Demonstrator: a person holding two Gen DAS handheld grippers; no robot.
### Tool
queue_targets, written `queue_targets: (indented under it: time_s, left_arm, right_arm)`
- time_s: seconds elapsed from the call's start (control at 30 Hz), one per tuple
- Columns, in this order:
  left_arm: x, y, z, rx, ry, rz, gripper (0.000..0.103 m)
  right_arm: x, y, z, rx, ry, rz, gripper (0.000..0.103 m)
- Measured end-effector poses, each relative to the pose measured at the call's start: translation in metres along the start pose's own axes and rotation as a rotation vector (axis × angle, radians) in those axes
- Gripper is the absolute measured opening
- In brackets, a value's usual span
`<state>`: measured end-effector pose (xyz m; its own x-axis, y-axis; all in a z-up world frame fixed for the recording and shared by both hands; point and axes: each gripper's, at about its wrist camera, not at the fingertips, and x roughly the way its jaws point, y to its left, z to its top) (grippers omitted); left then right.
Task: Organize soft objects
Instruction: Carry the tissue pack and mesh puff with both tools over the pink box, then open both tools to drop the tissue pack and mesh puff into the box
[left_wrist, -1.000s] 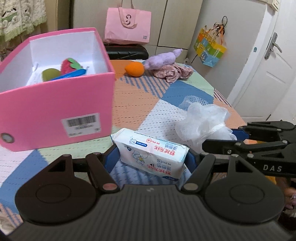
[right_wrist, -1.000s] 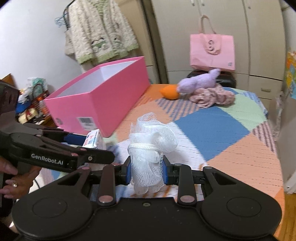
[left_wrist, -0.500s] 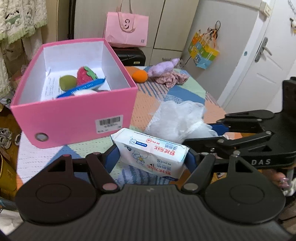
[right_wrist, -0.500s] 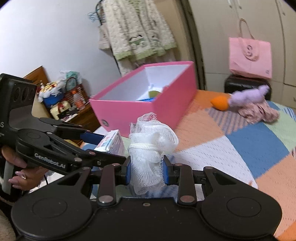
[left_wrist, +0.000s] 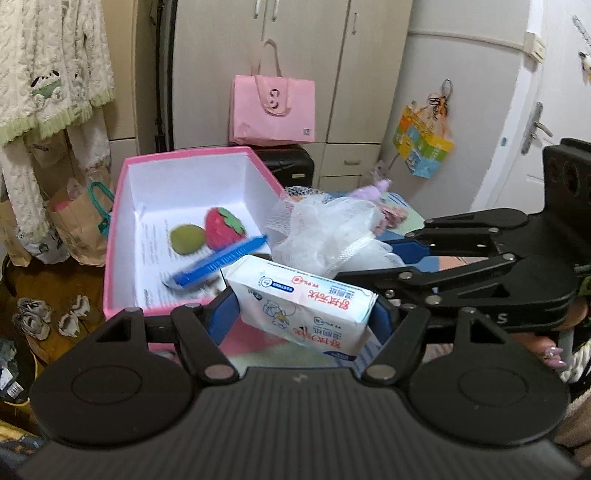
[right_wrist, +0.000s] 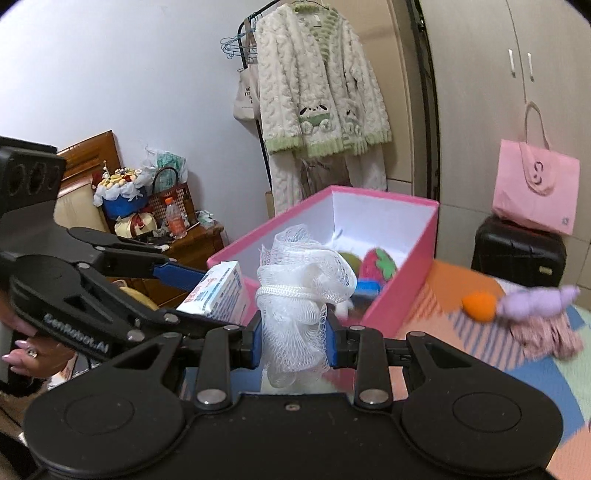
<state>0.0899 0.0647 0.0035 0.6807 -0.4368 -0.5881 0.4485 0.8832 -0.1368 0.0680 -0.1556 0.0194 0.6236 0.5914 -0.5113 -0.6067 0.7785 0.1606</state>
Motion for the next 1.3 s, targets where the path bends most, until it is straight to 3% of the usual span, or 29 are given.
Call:
queue_targets:
  time_s: [0.13, 0.33, 0.57, 0.67, 0.87, 1.07, 1.3]
  left_arm:
    - [0.016, 0.024, 0.017, 0.001, 0.015, 0.009, 0.071]
    - [0.045, 0.045, 0.037, 0.037, 0.085, 0.04, 0.071]
    - [0.073, 0.08, 0.05, -0.004, 0.143, 0.079, 0.072]
    - [0.083, 0.086, 0.05, 0.059, 0.161, 0.104, 0.072]
    - [0.099, 0.095, 0.054, 0.078, 0.217, 0.101, 0.073]
    - [0.1, 0.091, 0.05, 0.132, 0.227, 0.143, 0.076]
    - [0.082, 0.085, 0.048, 0.142, 0.207, 0.161, 0.077]
  right_arm:
    - [0.029, -0.016, 0.018, 0.019, 0.013, 0.032, 0.037]
    - [0.072, -0.03, 0.043, 0.032, 0.089, 0.025, 0.037]
    - [0.126, -0.051, 0.074, 0.132, 0.211, 0.1, 0.037]
    - [0.148, -0.052, 0.078, 0.142, 0.263, 0.086, 0.037]
    - [0.181, -0.049, 0.079, 0.156, 0.323, 0.089, 0.04]
    - [0.193, -0.058, 0.078, 0.197, 0.36, 0.084, 0.06]
    - [0.17, -0.052, 0.081, 0.147, 0.325, 0.045, 0.061]
